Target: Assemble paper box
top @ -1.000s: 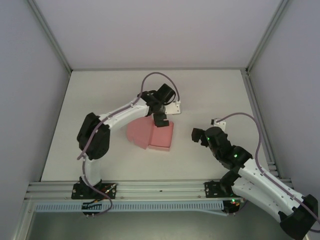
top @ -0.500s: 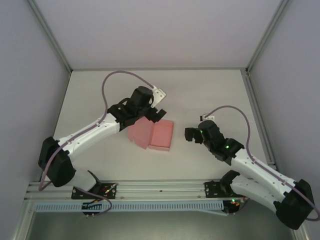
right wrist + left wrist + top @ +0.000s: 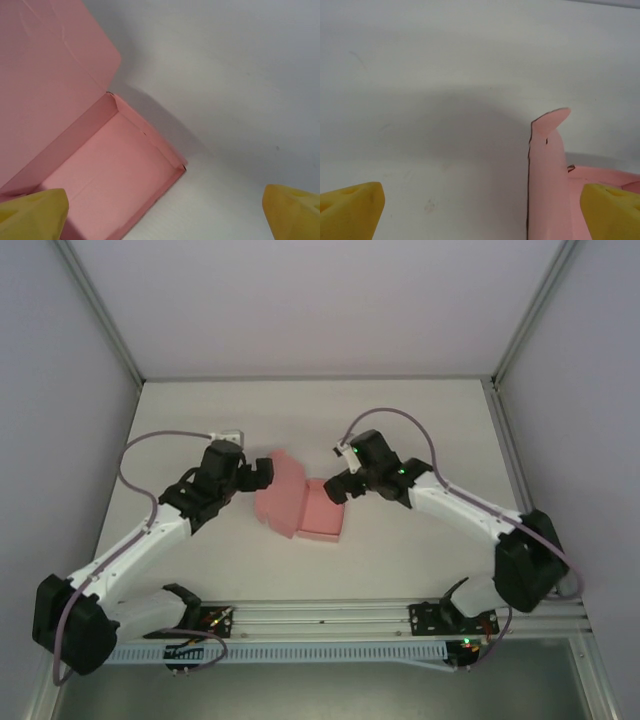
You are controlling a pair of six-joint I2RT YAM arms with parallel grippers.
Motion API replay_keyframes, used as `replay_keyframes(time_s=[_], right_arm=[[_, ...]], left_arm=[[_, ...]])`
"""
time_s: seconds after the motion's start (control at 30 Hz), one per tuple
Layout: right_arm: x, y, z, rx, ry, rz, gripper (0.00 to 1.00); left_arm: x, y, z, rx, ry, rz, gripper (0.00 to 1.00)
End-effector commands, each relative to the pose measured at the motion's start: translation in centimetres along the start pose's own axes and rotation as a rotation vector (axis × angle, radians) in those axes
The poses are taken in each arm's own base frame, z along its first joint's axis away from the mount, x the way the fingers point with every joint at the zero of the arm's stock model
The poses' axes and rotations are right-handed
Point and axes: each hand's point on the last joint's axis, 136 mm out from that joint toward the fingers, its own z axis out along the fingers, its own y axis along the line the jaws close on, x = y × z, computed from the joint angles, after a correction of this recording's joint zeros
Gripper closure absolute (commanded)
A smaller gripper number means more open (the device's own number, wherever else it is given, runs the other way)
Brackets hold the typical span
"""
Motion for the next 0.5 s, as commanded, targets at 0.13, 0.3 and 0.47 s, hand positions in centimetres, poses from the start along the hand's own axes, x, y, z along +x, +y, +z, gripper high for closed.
replay_keyframes(time_s=[0.13, 0.3, 0.47], right_arm=[[0.4, 1.2, 5.1, -0.109, 0.216, -0.222, 0.07], [2.2, 0.5, 8.5, -0.092, 0.322, -0.253, 0.14], [2.5, 0.4, 11.1, -0.090, 0.329, -0.202, 0.37]], left_arm=[[-0.5, 0.8, -1.5, -0.002, -0.042, -0.071, 0.00], [-0.1, 1.6, -1.6, -0.037, -0.033, -0.061, 0.00], [-0.4, 1.7, -1.7, -0.039, -0.043, -0.060, 0.00]])
